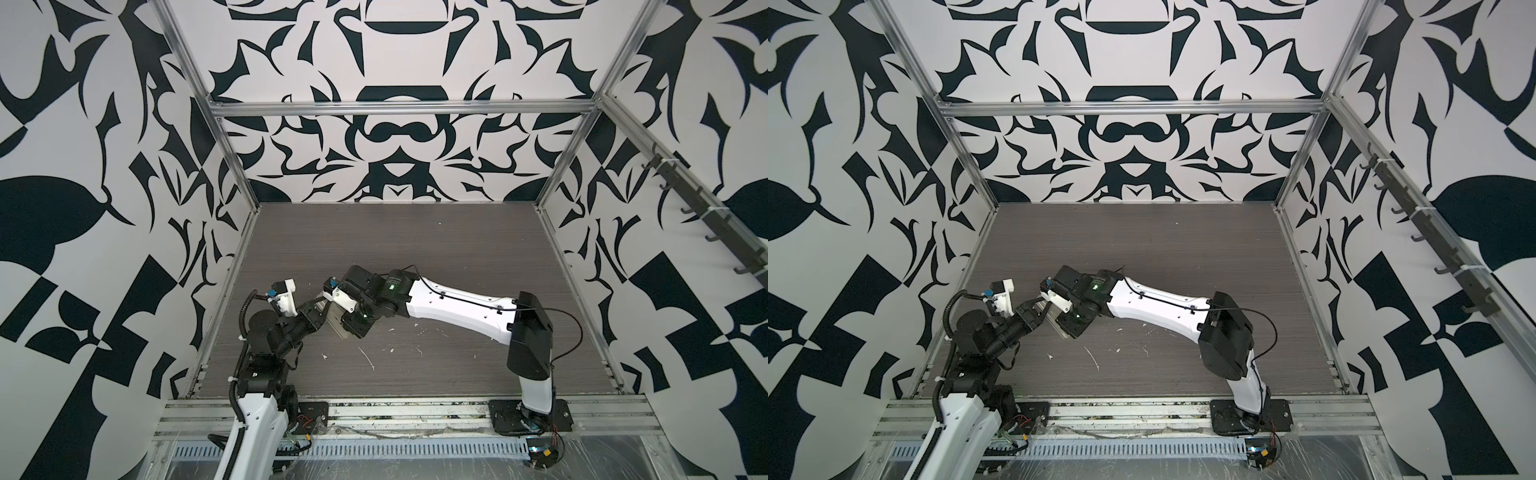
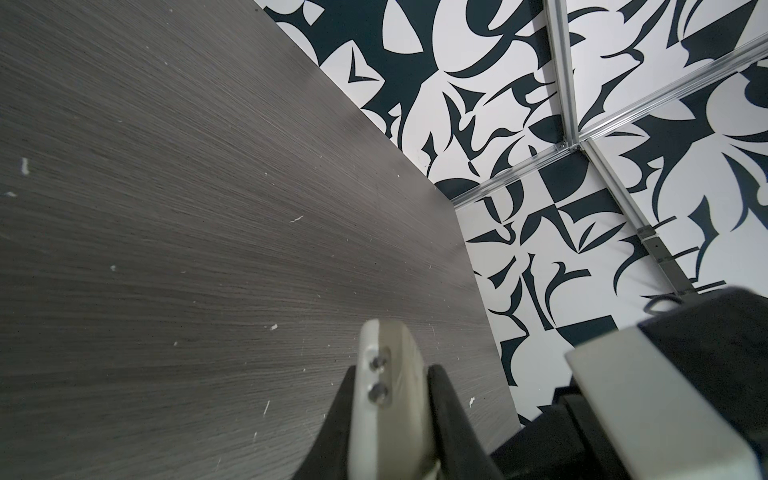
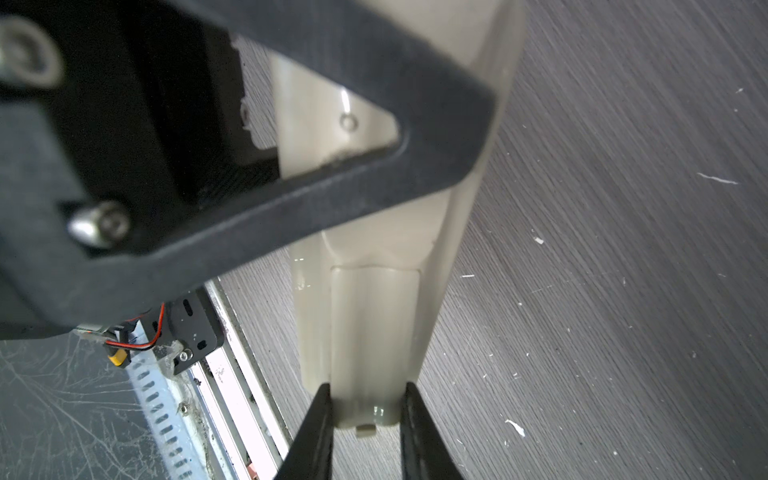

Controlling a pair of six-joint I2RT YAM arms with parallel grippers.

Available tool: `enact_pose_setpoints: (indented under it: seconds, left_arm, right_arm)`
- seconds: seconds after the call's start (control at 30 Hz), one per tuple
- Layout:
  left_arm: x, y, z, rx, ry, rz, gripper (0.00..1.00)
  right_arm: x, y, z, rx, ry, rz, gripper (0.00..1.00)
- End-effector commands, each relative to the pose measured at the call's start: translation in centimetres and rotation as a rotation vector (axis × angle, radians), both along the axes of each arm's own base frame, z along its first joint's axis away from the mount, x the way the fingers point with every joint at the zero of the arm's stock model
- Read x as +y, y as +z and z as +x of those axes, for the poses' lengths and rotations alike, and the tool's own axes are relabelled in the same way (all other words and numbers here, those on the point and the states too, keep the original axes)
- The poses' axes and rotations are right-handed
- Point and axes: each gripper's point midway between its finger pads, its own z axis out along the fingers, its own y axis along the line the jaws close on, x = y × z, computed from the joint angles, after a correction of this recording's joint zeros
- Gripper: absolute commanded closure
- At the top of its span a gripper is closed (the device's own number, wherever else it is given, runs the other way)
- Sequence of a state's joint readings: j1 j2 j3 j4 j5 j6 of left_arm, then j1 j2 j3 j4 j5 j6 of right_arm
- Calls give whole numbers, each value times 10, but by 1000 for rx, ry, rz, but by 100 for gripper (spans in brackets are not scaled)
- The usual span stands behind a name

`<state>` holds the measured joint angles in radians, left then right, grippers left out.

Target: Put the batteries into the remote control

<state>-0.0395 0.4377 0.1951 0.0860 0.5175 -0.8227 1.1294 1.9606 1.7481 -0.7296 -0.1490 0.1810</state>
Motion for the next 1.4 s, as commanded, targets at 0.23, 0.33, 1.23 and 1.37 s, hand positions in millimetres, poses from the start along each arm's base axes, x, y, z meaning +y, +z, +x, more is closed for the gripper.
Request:
enact_pose_setpoints:
  seconds: [0.23,0.33,1.23,1.37]
  left_arm:
    - [-7,19,-2,-63,-44,-21,100]
    - [-6,19,-2,-63,-43,-21,100]
    - [-7,18,-3,-59,-44,-22,100]
    - [-7,19,-4,-60,-45,-23,100]
  right_arm:
    - [10,29,6,-50,-11,79,75]
    - [10,30,6,-52,-10,83,74]
    - [11,34,6,-60,-14,106,61]
    - [11,36,6,-62,-16,115,57]
